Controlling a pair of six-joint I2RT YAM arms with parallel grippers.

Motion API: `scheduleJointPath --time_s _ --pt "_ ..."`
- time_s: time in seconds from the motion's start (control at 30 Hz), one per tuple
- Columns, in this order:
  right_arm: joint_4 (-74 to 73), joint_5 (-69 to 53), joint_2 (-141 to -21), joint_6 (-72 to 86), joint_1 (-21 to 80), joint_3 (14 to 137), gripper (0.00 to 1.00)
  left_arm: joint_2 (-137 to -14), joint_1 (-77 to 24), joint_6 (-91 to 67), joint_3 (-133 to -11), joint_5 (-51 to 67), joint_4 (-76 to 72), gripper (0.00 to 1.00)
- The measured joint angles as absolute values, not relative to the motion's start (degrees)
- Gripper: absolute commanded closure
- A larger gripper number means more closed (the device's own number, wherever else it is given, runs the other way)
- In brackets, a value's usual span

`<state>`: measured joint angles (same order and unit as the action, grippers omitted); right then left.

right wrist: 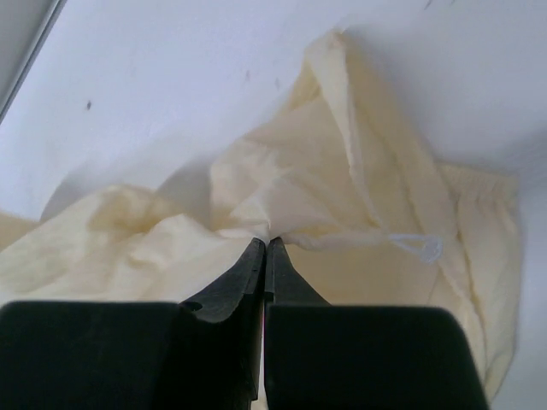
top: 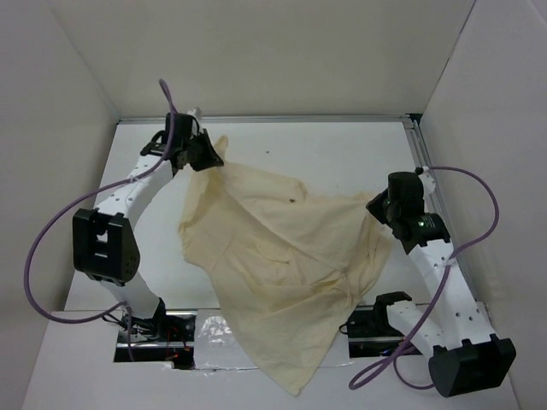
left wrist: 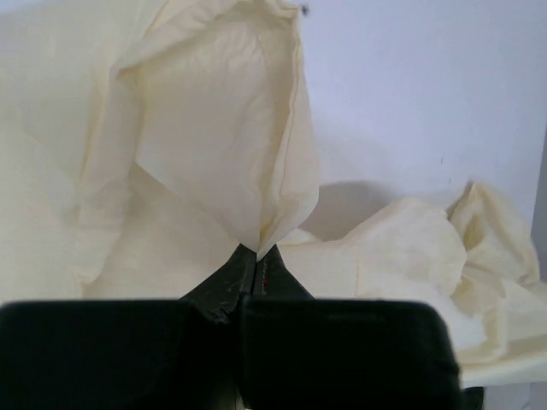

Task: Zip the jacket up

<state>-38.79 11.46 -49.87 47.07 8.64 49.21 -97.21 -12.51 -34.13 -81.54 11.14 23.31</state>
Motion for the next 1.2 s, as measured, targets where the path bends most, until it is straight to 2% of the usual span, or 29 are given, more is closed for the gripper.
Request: scheduleJointPath --time_s 0.2,0.4,0.43,0.47,0.5,0.53,0.57,0.63,0.67,0.7,0.8,0.9,1.1,1.2 --pt "-37.3 13.8 -60.1 44.8 1.6 53.9 1.0 -97.1 -7.3 -35.4 -83.0 10.3 20.6 1.0" --pt "-32.6 11.2 -79.5 42.6 -2.7 60.7 0.99 -114.0 -7.2 -35.4 -95.5 11.2 21.1 1.0" --pt "-31.9 11.0 -82.3 42.2 -2.9 61.9 0.92 -117.0 -7.2 -35.4 -97.7 11.5 21.2 0.96" --pt "-31.5 10.7 -86.2 41.7 -3.2 63.8 0.7 -120.0 -7.2 -35.4 -100.5 11.7 22.4 0.73" --pt "-31.2 10.5 -89.9 40.9 -3.3 66.2 0.54 -122.7 -7.2 -35.1 -102.8 11.8 23.0 0.54" --pt "-30.7 10.3 -92.6 40.9 -3.3 68.0 0.31 -124.7 -7.1 -34.9 -104.7 11.9 24.1 0.05" --pt "-30.7 10.2 -95.5 40.2 -3.4 70.6 0.22 -126.1 -7.0 -35.0 -106.1 11.9 25.3 0.01" --pt "-30.6 10.2 -99.0 38.6 -3.4 74.3 0.14 -126.8 -6.6 -35.2 -107.1 12.2 27.2 0.01" --pt "-31.0 10.4 -99.7 38.0 -3.4 75.5 0.13 -126.4 -6.3 -34.9 -107.1 12.5 28.0 0.01" --pt "-31.3 10.7 -99.8 37.7 -3.2 76.4 0.01 -125.7 -6.1 -34.8 -106.9 12.8 28.6 0.01" --pt "-31.3 11.5 -97.1 36.8 -2.4 76.4 0.0 -119.2 -5.5 -34.7 -101.0 13.0 29.0 0.01" --pt "-31.2 11.7 -89.0 36.5 0.7 70.2 0.0 -106.7 -5.6 -35.2 -89.0 13.2 29.6 0.01" --pt "-33.5 7.1 -67.5 37.9 17.4 51.5 0.0 -77.3 -11.5 -42.6 -60.2 13.1 31.1 0.01" --pt "-35.9 5.8 -61.3 40.1 25.1 44.9 0.0 -69.8 -13.6 -47.4 -48.6 12.7 33.4 0.01"
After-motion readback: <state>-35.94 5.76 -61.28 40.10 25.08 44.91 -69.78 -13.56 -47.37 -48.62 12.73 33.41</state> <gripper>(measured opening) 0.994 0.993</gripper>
